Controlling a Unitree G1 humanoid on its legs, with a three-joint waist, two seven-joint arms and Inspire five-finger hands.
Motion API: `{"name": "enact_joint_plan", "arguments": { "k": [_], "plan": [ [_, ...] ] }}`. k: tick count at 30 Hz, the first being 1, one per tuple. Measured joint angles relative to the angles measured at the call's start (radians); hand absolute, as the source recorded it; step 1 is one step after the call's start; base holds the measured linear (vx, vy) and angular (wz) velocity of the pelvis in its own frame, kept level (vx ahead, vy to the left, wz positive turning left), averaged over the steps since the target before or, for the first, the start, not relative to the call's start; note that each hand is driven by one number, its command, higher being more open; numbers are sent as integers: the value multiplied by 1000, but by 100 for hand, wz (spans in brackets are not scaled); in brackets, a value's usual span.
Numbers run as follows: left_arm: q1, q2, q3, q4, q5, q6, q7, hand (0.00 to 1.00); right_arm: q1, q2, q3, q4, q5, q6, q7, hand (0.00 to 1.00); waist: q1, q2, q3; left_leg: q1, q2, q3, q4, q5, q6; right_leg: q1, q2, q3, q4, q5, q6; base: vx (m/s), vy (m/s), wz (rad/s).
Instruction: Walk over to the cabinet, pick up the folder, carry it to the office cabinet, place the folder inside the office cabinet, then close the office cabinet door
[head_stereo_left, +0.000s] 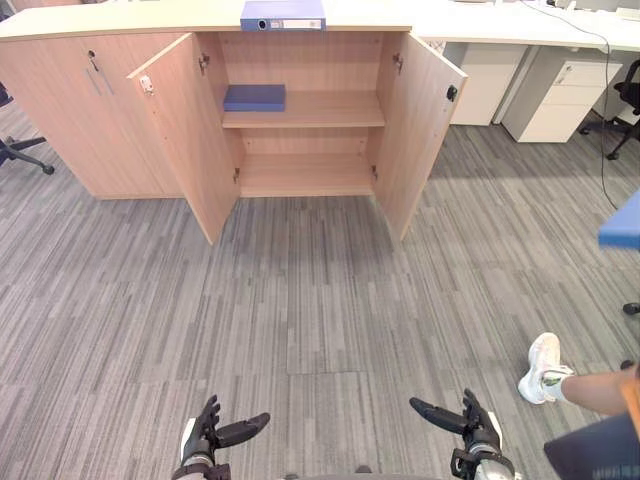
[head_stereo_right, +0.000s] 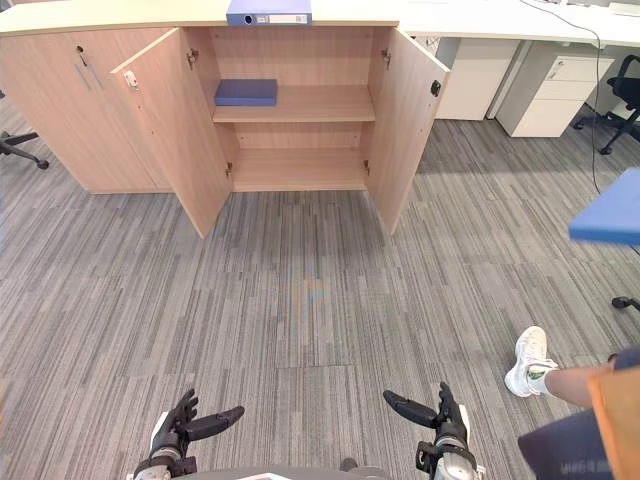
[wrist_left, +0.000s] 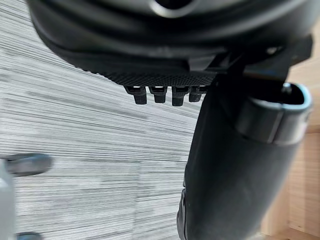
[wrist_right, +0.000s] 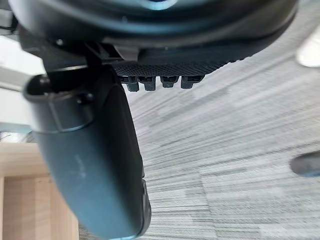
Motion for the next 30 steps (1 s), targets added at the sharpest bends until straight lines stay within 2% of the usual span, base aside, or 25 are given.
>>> {"name": "enact_joint_plan", "arguments": {
  "k": [7,13,17,20,21,23,24,25,27,28,30],
  "plan": [
    [7,-1,13,-22,1,0,-8,100,5,-1,0,0,-68,1,15,100,-4,6,30,17,-4,6,-7,-2,-3,21,-5,-6,-13,2,3,27,8,0],
    [27,-1,21,-44,0,0,-19,100,9,-19,0,-2,-77,1,21,100,-4,9,32,14,-7,5,-5,-2,-3,20,-8,-8,-13,2,3,-17,-8,-1],
    [34,-2,25,-47,0,0,-19,100,0,-36,0,-11,-76,2,20,100,-3,7,44,-22,-9,11,26,-6,-1,-6,-13,-8,-9,2,4,-48,-12,-1],
    [41,-6,37,-71,-4,2,-17,100,-24,-37,0,-11,-75,12,18,100,0,7,69,-70,-2,18,98,-45,5,-30,-12,-4,4,2,6,-54,2,-6],
    [49,-6,37,-88,-11,2,-16,100,-34,-37,0,-11,-73,16,18,100,4,10,71,-101,5,25,144,-75,5,-47,-10,0,16,-5,12,-20,23,-12],
    [59,-9,37,-122,-22,6,-11,100,-46,-38,-2,-11,-63,17,15,100,7,15,75,-146,11,30,218,-127,16,-86,-12,-1,80,-53,34,21,43,-3],
    [64,-10,36,-152,-22,8,-11,100,-50,-38,-5,-11,-62,17,13,100,7,13,82,-162,9,30,266,-164,28,-114,-20,-8,155,-100,51,78,77,15],
    [67,-9,37,-182,-22,8,-10,100,-50,-37,-5,-12,-51,17,11,100,5,10,94,-163,1,22,293,-195,39,-141,-35,-19,261,-139,69,88,88,15],
    [62,-7,35,-203,-23,8,-3,100,-57,-34,0,-16,-34,19,9,100,5,17,108,-140,-5,10,302,-218,56,-257,-51,-62,527,-147,86,136,108,16],
    [54,7,34,-209,-23,8,1,100,-52,-29,14,-23,-32,19,10,100,-1,18,123,-106,-9,-7,301,-229,75,-319,-52,-81,668,-167,78,226,114,21],
    [43,21,32,-208,-27,8,7,100,-36,-27,21,-40,-25,19,15,100,0,24,130,-59,-10,-21,277,-240,70,-365,-52,-118,670,-205,47,294,74,23]
  ]
}}
